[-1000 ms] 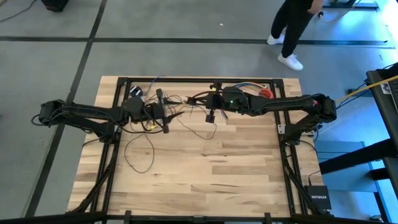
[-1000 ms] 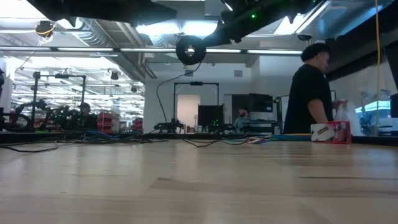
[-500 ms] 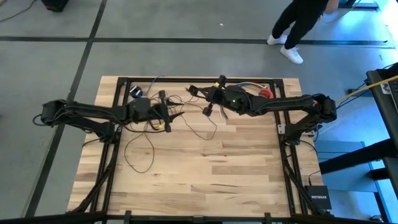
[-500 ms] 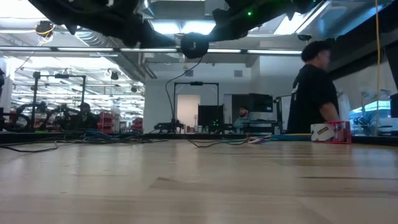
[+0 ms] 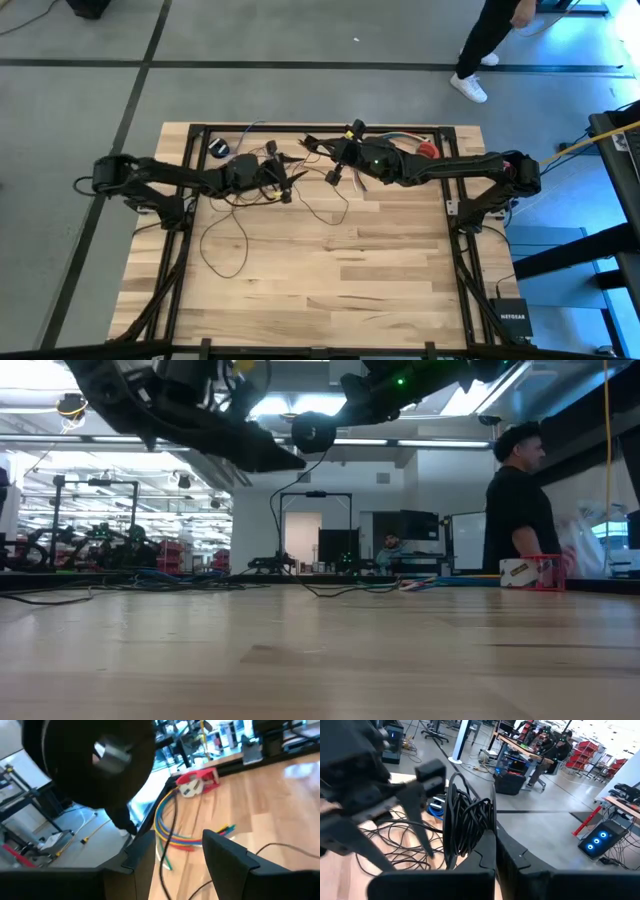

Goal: Coiling cords

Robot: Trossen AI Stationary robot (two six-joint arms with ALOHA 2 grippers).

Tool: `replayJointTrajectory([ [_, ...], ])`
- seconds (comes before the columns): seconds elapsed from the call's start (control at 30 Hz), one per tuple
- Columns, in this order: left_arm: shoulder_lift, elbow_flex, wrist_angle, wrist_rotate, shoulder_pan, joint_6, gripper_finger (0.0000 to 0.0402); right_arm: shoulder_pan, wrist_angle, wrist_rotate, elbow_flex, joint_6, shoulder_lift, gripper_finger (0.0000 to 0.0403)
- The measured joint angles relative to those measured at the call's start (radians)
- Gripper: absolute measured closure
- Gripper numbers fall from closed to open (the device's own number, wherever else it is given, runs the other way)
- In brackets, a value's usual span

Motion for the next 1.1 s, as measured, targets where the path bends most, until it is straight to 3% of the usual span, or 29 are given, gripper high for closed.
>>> replayJointTrajectory([
  [0.33, 0.102, 0.017, 0.044, -0.001, 0.052, 0.038, 0.0254, 0.000, -0.005, -0.019, 0.000, -0.007, 0.000, 0.0402],
  [0.7, 0.101, 0.017, 0.031, -0.001, 0.043, 0.099, 0.0395, 0.000, -0.011, -0.024, 0.000, -0.008, 0.000, 0.0402],
  [1.1, 0.140, 0.017, -0.032, 0.003, 0.145, 0.064, 0.0396, 0.000, 0.019, -0.130, -0.001, 0.014, 0.000, 0.0402],
])
